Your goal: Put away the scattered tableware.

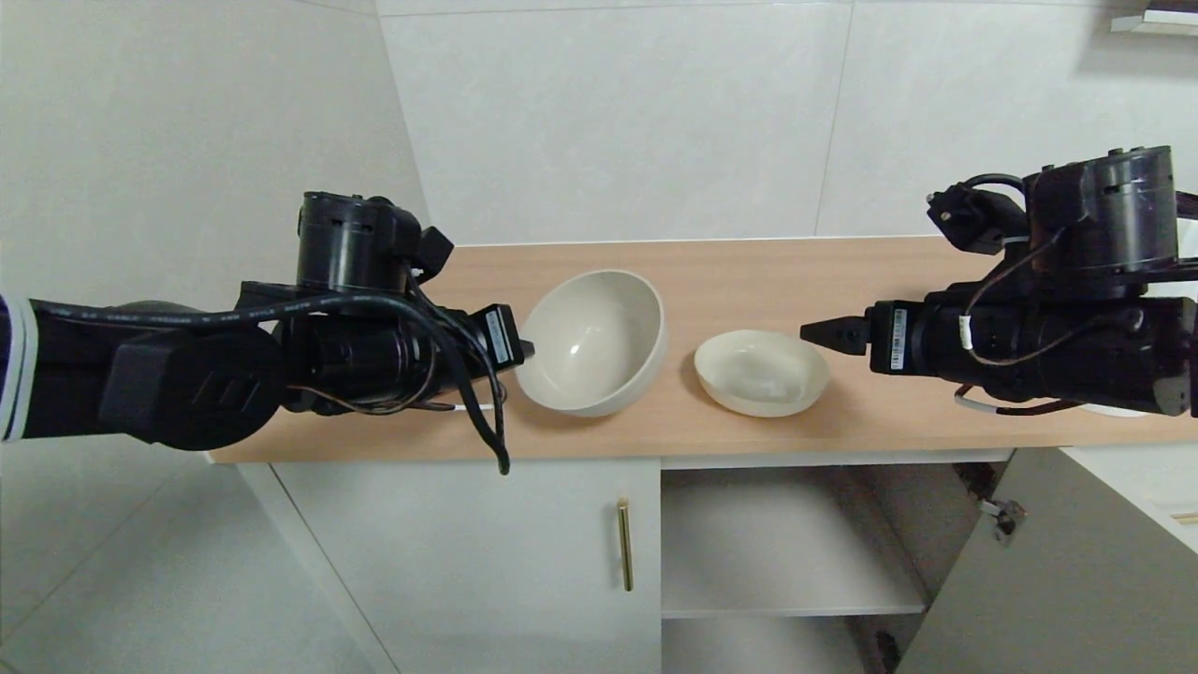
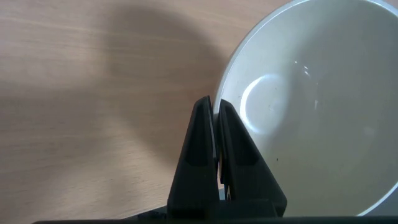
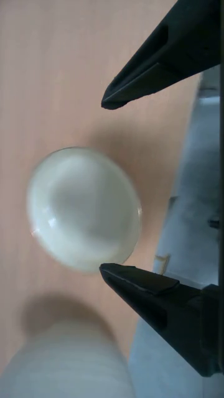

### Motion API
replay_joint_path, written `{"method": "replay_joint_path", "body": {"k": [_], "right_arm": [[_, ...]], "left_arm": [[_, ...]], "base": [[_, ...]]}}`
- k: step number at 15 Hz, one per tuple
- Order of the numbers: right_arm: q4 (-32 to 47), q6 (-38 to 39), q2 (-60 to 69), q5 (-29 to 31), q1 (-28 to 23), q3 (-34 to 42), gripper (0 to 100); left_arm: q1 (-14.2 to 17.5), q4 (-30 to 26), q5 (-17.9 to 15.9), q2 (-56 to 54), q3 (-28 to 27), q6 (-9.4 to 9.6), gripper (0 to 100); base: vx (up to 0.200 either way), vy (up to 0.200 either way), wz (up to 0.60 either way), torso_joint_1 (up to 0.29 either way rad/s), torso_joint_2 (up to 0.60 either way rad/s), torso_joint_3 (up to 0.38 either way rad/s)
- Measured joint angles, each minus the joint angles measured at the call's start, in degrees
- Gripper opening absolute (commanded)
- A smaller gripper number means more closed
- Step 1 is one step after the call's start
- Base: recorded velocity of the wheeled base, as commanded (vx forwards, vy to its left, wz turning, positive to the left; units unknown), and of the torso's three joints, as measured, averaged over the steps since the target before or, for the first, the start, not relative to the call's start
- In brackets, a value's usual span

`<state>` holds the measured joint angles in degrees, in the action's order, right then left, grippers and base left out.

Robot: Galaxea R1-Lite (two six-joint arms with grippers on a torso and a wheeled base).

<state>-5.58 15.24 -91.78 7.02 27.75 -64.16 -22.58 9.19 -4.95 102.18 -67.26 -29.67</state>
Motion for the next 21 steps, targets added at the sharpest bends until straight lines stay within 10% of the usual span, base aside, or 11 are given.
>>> {"method": "replay_joint_path", "body": {"k": [10, 11, 21], "right_arm": [[6.7, 8.6, -16.0, 11.6, -0.1, -12.6, 100], [6.7, 8.7, -16.6, 11.6, -0.1, -12.7, 0], [7.8, 9.0, -14.1, 8.4, -0.9, -11.4, 0]], "left_arm": [[-0.3, 0.0, -3.4, -5.4, 2.0, -0.02, 0], [-0.3, 0.0, -3.4, -5.6, 2.1, 0.00, 0], [-0.3, 0.0, -3.3, -6.9, 2.8, -0.02, 0]], "base": [[0.000, 0.000, 0.00, 0.000, 0.00, 0.000], [0.000, 0.000, 0.00, 0.000, 0.00, 0.000], [0.000, 0.000, 0.00, 0.000, 0.00, 0.000]]}}
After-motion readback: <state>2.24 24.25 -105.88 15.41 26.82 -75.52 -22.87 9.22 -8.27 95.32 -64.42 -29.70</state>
